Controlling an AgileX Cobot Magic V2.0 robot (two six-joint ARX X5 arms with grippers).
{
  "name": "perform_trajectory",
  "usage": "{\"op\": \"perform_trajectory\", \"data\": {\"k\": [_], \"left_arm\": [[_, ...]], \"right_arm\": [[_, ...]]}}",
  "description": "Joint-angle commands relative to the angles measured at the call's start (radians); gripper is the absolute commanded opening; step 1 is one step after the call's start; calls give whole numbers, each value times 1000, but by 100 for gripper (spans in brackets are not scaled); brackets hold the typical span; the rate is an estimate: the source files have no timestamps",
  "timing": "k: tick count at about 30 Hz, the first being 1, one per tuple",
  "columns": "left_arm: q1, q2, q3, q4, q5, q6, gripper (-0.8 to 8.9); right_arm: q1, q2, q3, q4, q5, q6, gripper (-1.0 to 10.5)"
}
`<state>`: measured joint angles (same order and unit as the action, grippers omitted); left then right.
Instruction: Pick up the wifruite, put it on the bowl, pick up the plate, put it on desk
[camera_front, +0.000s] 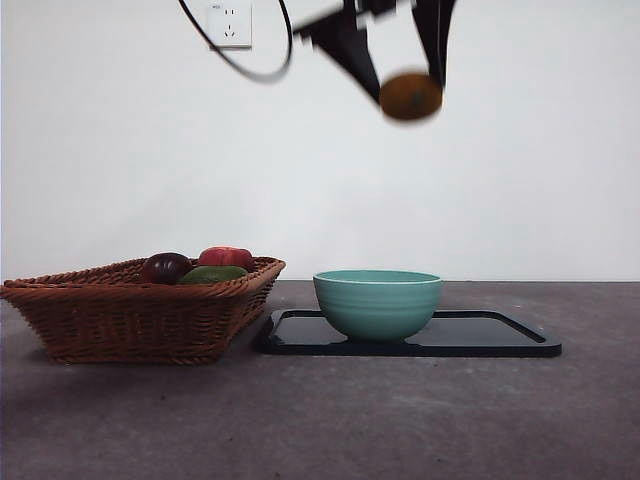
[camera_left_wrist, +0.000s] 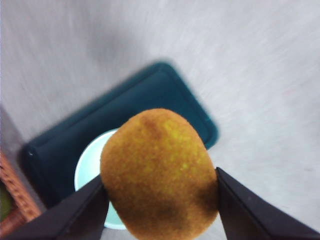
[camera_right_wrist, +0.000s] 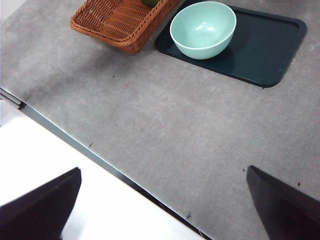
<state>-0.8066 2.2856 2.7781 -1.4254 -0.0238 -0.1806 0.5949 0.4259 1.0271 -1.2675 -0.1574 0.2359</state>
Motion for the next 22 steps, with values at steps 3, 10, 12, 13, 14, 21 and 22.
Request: {"op": "perform_trajectory", "data": {"k": [3, 10, 12, 13, 14, 21, 22], "left_arm": [[-12, -111, -92, -64, -2, 12, 246], [13, -362, -479, -64, -6, 16, 246], [35, -418, -574, -64, -8, 10, 246], [47, -439, -609, -64, -9, 5, 246], [63, -461, -650, -64, -11, 0, 246], [163, -563, -913, -62, -124, -27, 246], [174, -567, -940, -57, -135, -27, 246]], "right_arm": [[7, 3, 13, 10, 1, 1, 553], [7, 3, 13, 11, 2, 0, 553], [7, 3, 13, 11, 2, 0, 553], [7, 3, 13, 11, 2, 0, 553], [7, 3, 13, 11, 2, 1, 553], [7, 3, 13, 11, 1, 18, 553], [7, 3, 13, 11, 1, 18, 553]]}}
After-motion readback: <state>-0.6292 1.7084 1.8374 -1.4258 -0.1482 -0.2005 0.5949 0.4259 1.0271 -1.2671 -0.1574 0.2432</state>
